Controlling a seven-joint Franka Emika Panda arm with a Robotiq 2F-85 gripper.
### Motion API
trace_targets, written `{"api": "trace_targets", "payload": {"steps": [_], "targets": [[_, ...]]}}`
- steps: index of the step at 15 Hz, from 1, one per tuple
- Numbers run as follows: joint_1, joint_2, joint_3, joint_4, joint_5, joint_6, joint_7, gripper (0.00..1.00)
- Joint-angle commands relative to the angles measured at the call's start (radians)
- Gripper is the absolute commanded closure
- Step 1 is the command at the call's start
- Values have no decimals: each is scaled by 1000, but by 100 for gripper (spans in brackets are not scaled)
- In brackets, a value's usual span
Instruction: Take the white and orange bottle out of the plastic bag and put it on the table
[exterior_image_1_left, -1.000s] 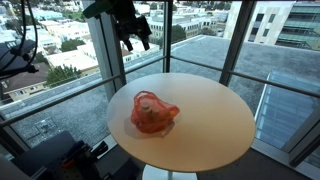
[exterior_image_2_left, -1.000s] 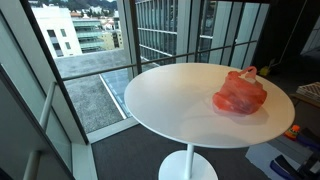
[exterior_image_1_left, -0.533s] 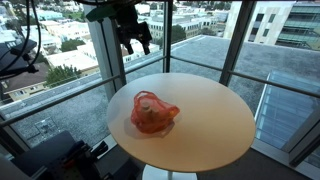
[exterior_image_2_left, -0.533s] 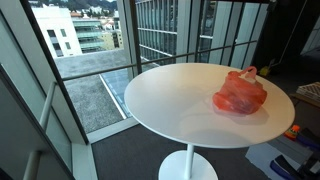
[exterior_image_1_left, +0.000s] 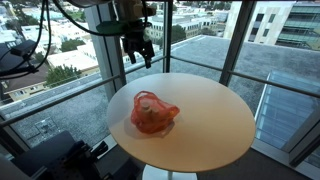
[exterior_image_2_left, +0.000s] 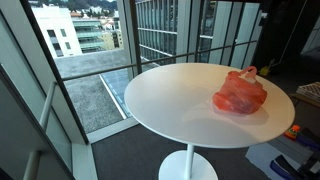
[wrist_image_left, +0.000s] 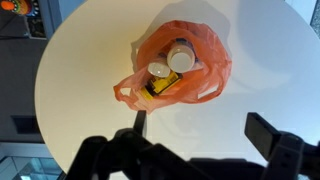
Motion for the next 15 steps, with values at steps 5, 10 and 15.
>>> {"api": "trace_targets", "payload": {"steps": [5,10,15], "targets": [[2,42,-26,-50,1,103,0,0],[0,51,-32,-73,-2,139,-15,0],[-3,73,-46,-135,8,211,-40,0]]}}
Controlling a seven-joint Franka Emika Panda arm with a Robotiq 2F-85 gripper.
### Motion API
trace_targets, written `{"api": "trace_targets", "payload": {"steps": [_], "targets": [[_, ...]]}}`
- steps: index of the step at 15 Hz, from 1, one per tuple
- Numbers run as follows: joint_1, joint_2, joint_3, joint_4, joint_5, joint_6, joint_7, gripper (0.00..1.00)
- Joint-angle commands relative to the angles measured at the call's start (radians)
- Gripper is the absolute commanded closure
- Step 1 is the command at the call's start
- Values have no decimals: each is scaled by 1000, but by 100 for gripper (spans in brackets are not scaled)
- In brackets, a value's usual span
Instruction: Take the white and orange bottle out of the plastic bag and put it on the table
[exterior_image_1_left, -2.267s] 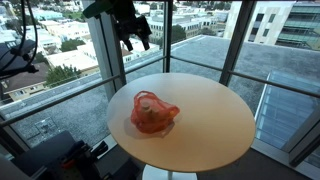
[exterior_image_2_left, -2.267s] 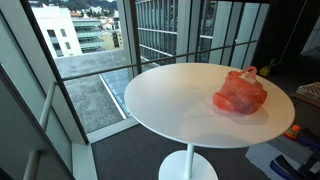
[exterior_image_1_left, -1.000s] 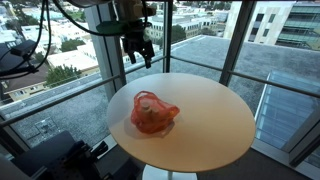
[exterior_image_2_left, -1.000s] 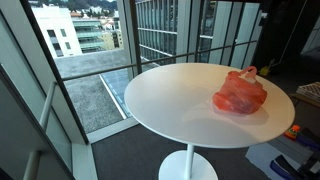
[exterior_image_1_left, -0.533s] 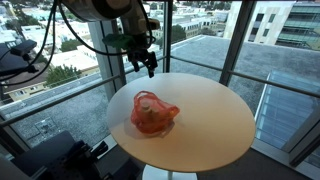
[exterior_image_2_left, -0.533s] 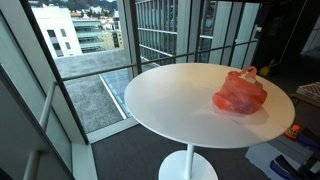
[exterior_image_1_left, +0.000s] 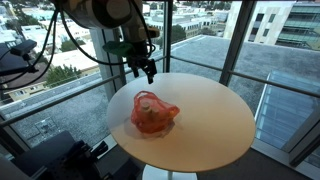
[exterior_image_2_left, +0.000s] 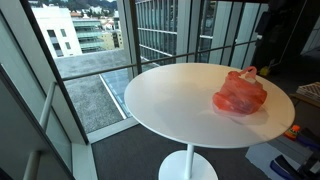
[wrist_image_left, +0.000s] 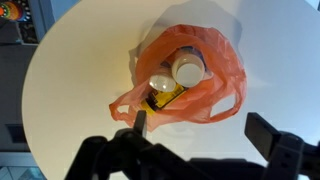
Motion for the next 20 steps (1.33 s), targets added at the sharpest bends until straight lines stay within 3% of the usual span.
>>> {"api": "trace_targets", "payload": {"steps": [1,10,20], "targets": [[-2,21,-18,-47,11,82,-39,0],[-4,152,-24,-110,-4,292,-17,0],[3,264,-30,-98,-28,367,7,0]]}}
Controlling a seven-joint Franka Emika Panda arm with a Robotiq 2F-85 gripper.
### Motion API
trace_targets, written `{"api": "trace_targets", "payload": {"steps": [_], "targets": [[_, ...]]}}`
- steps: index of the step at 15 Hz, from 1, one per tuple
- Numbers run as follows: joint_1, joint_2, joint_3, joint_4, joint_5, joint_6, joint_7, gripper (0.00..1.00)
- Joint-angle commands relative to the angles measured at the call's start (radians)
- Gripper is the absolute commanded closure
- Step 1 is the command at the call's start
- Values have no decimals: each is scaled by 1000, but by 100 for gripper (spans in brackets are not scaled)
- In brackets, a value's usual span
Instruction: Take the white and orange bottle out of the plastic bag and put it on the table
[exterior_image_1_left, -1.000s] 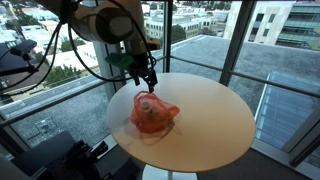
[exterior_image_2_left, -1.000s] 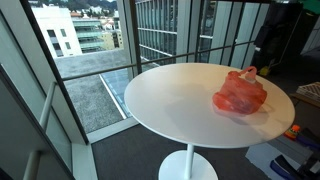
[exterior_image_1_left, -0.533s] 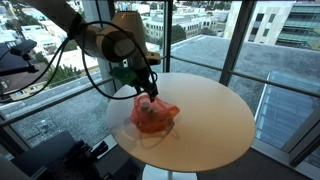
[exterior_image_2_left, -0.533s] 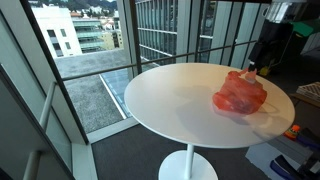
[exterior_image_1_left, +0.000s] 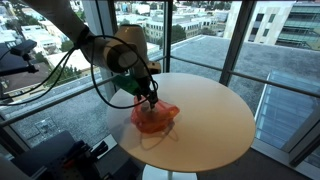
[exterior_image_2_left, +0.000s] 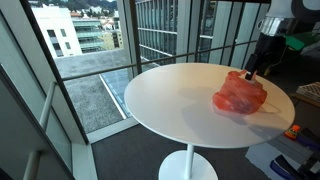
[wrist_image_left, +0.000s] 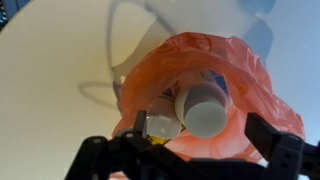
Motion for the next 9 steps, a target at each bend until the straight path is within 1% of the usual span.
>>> {"api": "trace_targets", "payload": {"steps": [1,6,7,8,9], "targets": [[5,29,-10,13,-25,23,17,0],[9,49,-11,23,-25,31,22,0],[10,51,-11,25,-21,29,21,5],[11,52,-10,27,-21,28,21,12],[12,53,-10,29,-20,27,20,29]]}}
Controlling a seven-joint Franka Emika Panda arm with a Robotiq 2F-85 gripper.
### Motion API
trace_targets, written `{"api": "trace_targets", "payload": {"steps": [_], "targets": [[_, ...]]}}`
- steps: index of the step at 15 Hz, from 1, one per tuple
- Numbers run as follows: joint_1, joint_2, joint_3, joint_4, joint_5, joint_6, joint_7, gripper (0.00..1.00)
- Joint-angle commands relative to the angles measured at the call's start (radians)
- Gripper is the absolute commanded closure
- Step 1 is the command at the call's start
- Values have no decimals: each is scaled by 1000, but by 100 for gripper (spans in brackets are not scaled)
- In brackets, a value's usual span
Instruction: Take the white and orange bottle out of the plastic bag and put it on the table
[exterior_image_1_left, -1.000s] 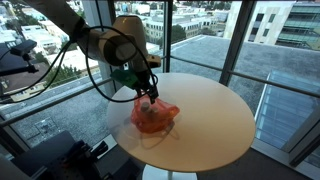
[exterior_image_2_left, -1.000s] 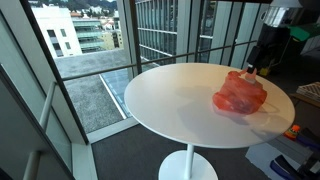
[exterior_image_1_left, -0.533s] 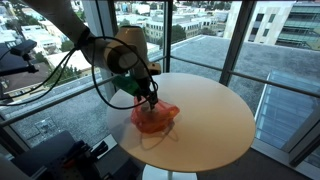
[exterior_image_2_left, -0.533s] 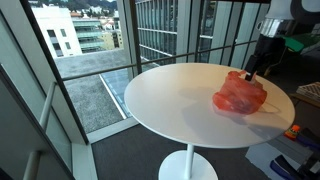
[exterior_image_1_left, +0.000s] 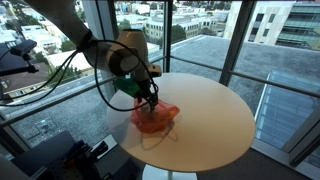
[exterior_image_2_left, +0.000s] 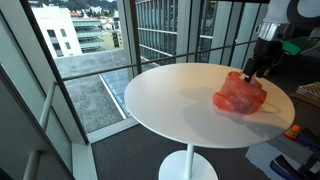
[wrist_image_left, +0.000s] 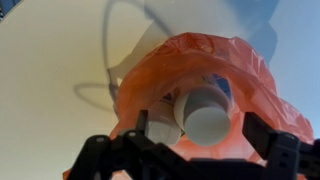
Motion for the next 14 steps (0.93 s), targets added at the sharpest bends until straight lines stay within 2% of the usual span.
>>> {"api": "trace_targets", "payload": {"steps": [1,3,7,14], "targets": [[11,12,-10,22,-20,4,20,31],[12,7,-9,23,-16,3,17,49],[12,5,-10,28,-17,1,17,80],[15,-58,-3,27,-1,-33,1,81]]}}
